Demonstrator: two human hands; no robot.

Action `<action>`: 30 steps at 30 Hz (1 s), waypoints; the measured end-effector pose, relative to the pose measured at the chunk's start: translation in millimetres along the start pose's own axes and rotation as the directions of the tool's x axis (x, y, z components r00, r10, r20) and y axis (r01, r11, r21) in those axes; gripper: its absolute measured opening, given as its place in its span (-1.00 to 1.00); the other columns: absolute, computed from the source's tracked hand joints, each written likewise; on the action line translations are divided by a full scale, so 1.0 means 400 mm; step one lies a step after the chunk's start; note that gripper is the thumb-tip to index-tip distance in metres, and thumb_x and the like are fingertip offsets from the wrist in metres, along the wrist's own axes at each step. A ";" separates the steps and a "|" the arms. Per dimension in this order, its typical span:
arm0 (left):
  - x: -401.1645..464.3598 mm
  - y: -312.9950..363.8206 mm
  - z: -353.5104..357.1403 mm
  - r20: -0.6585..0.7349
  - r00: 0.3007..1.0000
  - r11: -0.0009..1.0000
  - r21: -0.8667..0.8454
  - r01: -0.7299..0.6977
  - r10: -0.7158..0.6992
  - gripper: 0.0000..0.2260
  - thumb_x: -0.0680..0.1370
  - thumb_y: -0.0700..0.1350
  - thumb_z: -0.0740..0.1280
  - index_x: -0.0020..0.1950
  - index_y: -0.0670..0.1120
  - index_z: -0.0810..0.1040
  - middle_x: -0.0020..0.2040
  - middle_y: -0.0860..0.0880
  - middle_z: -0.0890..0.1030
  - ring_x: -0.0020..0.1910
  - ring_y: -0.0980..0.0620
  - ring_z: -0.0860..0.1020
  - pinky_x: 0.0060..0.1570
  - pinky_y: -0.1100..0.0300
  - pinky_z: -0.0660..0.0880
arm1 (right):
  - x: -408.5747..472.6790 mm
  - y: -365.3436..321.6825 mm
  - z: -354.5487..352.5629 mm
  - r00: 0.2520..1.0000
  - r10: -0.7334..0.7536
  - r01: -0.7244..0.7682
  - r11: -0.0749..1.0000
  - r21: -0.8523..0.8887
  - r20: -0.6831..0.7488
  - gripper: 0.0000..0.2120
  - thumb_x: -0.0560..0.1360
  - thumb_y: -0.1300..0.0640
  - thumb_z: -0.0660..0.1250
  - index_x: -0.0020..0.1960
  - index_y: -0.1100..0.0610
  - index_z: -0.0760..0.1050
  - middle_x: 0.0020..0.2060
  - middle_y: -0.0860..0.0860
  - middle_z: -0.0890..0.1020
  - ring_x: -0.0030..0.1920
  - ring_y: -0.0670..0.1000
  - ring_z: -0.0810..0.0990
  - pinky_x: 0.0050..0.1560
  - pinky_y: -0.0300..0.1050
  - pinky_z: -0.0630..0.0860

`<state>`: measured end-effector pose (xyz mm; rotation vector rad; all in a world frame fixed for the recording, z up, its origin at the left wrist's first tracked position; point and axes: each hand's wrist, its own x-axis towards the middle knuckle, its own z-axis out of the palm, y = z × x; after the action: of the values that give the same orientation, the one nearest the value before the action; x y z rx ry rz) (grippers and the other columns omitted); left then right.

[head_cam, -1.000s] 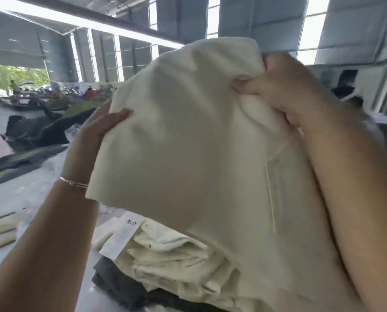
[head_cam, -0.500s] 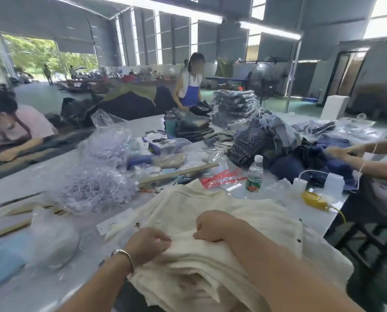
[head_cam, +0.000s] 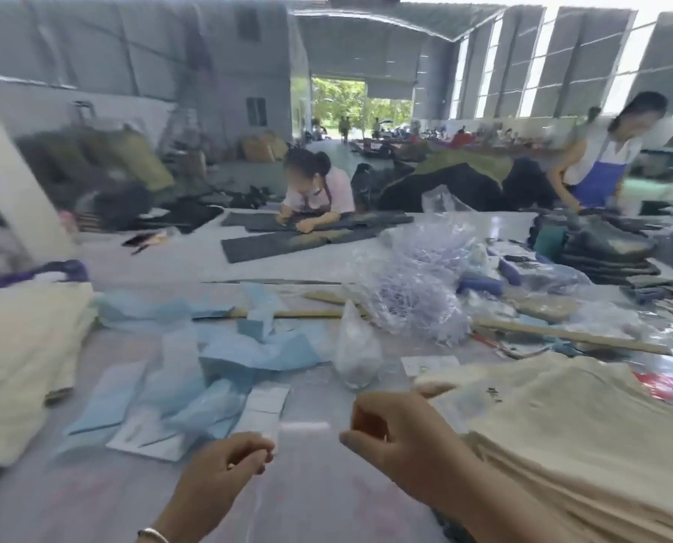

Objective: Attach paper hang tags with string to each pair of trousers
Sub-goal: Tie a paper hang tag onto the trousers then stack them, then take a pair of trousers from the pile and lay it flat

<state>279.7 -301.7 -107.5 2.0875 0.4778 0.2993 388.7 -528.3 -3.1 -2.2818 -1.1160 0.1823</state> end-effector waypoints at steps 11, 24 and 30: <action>-0.066 -0.493 -0.830 -0.650 0.757 0.859 0.423 0.287 0.067 -0.82 0.37 -0.08 0.55 -0.12 -0.01 0.60 -0.09 0.05 0.61 -0.02 -0.08 0.56 -0.06 0.11 0.44 | 0.467 -0.520 0.678 0.975 -0.171 0.062 0.827 0.558 0.145 -0.75 0.46 0.25 0.42 -0.36 0.13 0.48 -0.47 0.08 0.61 -0.45 -0.05 0.54 -0.34 -0.15 0.47; 0.162 -0.818 -1.164 -0.215 0.961 0.641 0.765 0.054 0.176 -0.61 0.43 0.03 0.20 0.17 0.00 0.65 0.13 -0.08 0.66 0.12 -0.07 0.63 0.07 0.14 0.55 | 0.783 -0.704 1.044 0.943 0.065 -0.234 0.828 0.510 0.327 -0.85 0.47 0.25 0.37 -0.27 0.18 0.51 -0.43 0.05 0.64 -0.44 -0.06 0.54 -0.37 -0.26 0.43; 0.124 -0.701 -1.229 -0.330 0.913 0.837 0.547 -0.021 0.239 -0.56 0.43 0.17 0.12 0.12 0.08 0.68 -0.06 0.02 0.71 -0.06 -0.01 0.66 -0.15 0.15 0.53 | 0.944 -0.766 1.091 0.845 0.342 -0.529 0.415 0.740 0.411 -0.68 0.55 -0.04 0.33 0.05 0.24 0.53 -0.11 0.19 0.67 -0.14 0.12 0.65 -0.25 -0.10 0.53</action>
<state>70.7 226.0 -85.1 2.6285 0.7160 0.7445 264.4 98.2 -140.5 -1.5800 -0.2868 0.9688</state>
